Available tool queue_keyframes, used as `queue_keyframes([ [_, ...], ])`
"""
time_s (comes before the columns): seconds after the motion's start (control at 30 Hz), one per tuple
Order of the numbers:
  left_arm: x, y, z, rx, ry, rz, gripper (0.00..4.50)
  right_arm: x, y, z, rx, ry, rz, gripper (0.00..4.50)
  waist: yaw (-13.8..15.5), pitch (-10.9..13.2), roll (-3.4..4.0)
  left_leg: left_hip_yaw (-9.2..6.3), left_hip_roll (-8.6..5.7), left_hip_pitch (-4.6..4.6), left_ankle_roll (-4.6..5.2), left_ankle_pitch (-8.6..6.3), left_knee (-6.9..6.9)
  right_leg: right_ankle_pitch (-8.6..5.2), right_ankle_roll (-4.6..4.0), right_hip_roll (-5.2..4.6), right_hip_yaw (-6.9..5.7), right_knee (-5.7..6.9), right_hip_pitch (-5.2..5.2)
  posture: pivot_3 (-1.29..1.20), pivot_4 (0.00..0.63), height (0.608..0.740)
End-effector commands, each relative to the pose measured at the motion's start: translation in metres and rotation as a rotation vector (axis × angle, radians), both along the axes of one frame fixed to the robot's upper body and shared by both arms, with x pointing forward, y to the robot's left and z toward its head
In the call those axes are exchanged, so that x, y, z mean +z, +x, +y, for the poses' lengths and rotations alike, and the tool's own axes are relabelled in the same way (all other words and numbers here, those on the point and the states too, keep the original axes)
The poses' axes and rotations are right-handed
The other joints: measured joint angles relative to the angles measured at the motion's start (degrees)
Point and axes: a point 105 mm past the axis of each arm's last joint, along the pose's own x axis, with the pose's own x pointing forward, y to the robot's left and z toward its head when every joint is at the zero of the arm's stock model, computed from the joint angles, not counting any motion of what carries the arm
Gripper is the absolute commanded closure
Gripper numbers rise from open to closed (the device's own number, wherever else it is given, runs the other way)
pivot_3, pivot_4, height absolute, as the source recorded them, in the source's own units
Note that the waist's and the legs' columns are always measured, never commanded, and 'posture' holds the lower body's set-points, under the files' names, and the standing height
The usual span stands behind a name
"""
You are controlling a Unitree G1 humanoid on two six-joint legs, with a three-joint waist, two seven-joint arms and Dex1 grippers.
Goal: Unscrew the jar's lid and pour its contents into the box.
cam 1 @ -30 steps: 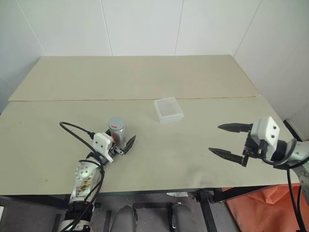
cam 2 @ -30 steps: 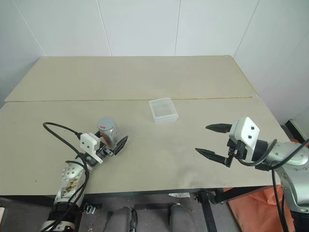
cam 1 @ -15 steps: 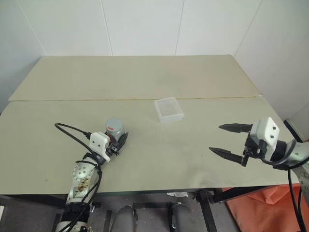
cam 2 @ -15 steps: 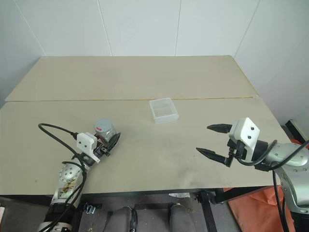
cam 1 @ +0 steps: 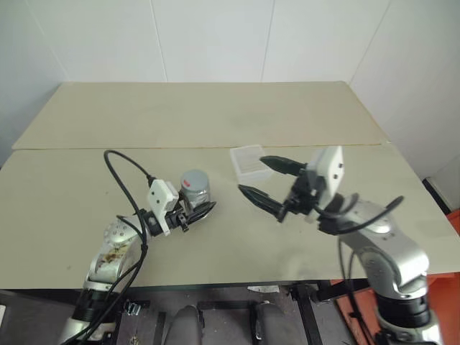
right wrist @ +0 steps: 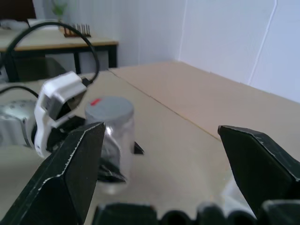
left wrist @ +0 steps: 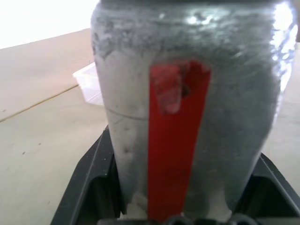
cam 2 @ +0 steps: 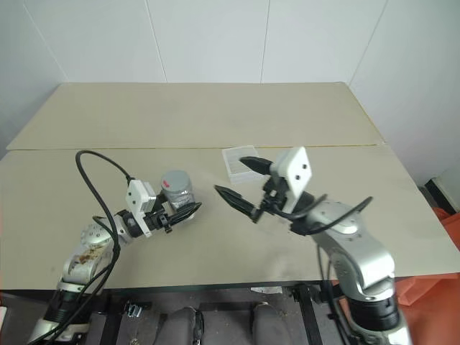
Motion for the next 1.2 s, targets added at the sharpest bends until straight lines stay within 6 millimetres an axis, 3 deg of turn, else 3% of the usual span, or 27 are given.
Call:
queue_keyframes([
  [0.03, 0.019, 0.000, -0.009, -0.073, 0.004, -0.065, 2.15, 0.007, -0.005, 0.014, 0.007, -0.011, -0.043, 0.00, 0.03, 0.00, 0.00, 0.01, -0.02, -0.05, 0.00, 0.00, 0.01, 0.05, -0.08, -0.03, 0.00, -0.05, 0.00, 0.00, 0.150, 0.740],
  [0.37, 0.020, -0.007, -0.024, -0.143, 0.003, -0.098, 2.15, 0.009, -0.007, 0.040, 0.081, 0.009, -0.048, 0.00, -0.18, 0.00, 0.00, -0.05, -0.03, -0.13, 0.01, 0.00, -0.03, 0.15, -0.23, -0.03, -0.07, -0.11, -0.05, 0.00, 0.150, 0.740],
  [1.07, 0.015, -0.016, -0.033, -0.160, -0.015, -0.066, 2.15, 0.000, -0.001, 0.054, 0.139, 0.006, -0.013, 0.00, -0.20, 0.00, 0.00, -0.07, -0.03, -0.14, 0.01, 0.00, -0.01, 0.12, -0.18, -0.03, -0.09, -0.09, -0.06, 0.00, 0.150, 0.740],
  [1.2, 0.018, -0.016, -0.032, -0.160, -0.040, -0.067, 2.15, -0.004, -0.002, 0.055, 0.159, -0.011, -0.012, 0.96, -0.21, 0.00, 0.00, -0.07, -0.03, -0.13, 0.01, 0.00, -0.01, 0.12, -0.16, -0.04, -0.09, -0.09, -0.06, 0.00, 0.150, 0.740],
])
